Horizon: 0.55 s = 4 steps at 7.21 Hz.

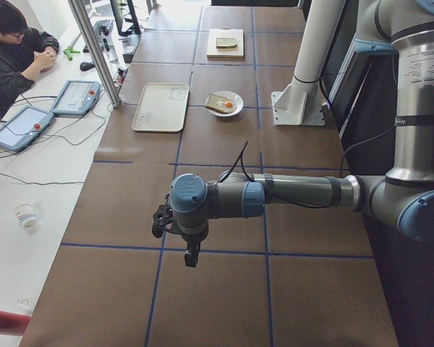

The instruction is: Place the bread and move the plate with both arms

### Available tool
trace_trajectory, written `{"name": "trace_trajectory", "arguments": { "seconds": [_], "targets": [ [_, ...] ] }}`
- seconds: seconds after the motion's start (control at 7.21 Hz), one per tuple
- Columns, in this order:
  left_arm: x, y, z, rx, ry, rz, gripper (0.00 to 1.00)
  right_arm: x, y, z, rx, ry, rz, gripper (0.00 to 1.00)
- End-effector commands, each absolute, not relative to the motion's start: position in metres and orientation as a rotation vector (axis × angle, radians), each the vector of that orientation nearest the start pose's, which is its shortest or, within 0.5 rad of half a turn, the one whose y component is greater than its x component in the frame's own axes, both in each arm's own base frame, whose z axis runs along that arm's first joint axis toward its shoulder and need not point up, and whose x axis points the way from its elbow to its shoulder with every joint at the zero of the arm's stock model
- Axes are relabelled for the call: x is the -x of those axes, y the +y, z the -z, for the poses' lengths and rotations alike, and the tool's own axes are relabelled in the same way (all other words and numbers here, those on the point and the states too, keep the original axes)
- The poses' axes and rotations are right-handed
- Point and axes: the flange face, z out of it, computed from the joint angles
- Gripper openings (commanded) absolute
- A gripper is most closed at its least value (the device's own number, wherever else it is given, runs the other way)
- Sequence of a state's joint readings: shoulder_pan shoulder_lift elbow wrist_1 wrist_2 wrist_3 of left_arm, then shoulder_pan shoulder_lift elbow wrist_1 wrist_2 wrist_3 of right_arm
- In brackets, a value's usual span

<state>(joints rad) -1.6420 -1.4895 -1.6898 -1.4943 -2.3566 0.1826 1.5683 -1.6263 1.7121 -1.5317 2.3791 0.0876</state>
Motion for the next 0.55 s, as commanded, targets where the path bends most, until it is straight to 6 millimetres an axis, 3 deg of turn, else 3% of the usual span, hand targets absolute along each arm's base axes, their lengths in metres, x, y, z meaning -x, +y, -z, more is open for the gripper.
{"name": "trace_trajectory", "arguments": {
  "seconds": [0.0, 0.14, 0.42],
  "targets": [
    [0.095, -0.45, -0.644, -0.069, 0.785, -0.093, 1.0, -0.044, -0.469, -0.613, -0.047, -0.907, -0.023, 0.99],
    [0.095, -0.451, -0.643, -0.07, 0.785, -0.094, 1.0, -0.025, -0.471, -0.597, -0.024, -0.91, -0.073, 0.99],
    [0.095, -0.45, -0.641, -0.073, 0.784, -0.095, 1.0, 0.043, -0.45, -0.599, -0.07, -0.899, -0.113, 0.99]
  ]
}}
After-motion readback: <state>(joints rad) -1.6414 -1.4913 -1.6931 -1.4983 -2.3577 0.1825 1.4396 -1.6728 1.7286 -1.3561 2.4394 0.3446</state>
